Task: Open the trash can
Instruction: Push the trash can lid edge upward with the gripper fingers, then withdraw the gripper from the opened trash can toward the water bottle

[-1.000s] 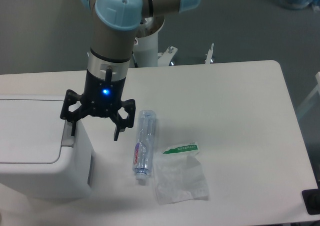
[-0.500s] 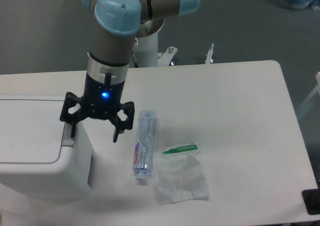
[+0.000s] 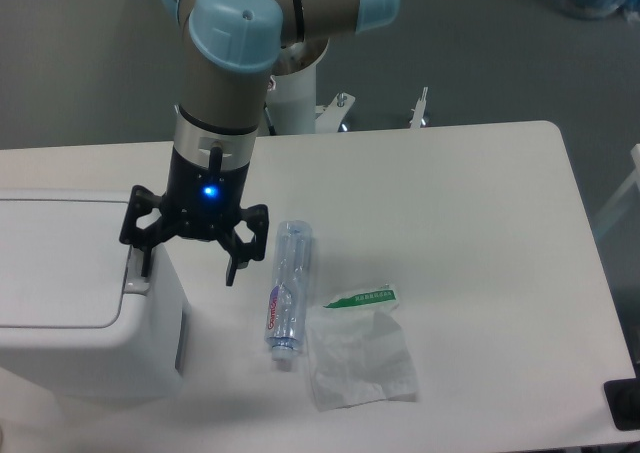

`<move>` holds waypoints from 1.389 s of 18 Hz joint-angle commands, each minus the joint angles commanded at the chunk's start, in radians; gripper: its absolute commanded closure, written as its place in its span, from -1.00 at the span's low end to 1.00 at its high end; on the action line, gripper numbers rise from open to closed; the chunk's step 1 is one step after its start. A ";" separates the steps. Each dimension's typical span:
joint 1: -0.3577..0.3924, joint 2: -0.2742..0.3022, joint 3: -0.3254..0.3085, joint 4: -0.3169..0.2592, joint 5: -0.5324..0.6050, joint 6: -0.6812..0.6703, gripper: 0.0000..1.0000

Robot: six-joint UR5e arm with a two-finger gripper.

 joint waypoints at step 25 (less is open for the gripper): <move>0.120 0.028 0.109 -0.015 0.242 0.156 -1.00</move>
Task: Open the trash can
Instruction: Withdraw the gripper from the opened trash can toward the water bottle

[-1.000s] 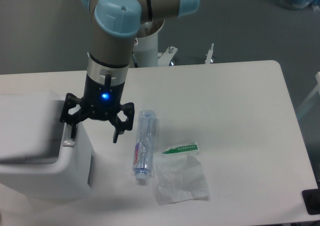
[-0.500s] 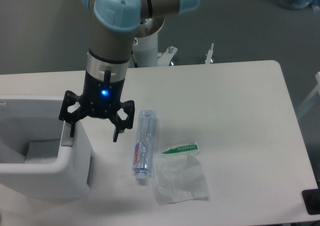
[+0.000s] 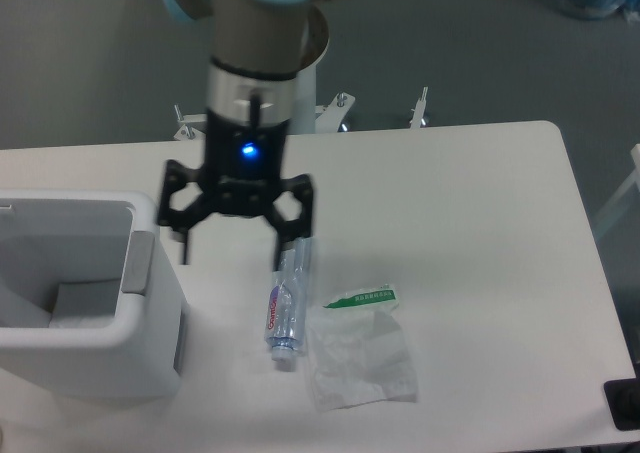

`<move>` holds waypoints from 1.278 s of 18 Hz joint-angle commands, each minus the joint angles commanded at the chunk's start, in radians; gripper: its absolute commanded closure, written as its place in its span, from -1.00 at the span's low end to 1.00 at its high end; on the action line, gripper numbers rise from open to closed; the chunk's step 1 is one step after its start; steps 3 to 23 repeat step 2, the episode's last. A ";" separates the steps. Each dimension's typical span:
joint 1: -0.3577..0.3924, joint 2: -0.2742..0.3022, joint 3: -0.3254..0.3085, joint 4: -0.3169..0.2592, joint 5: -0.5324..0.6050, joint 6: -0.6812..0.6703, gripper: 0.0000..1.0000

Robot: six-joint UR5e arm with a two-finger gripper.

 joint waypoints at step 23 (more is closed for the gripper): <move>0.014 0.002 -0.008 -0.003 0.051 0.077 -1.00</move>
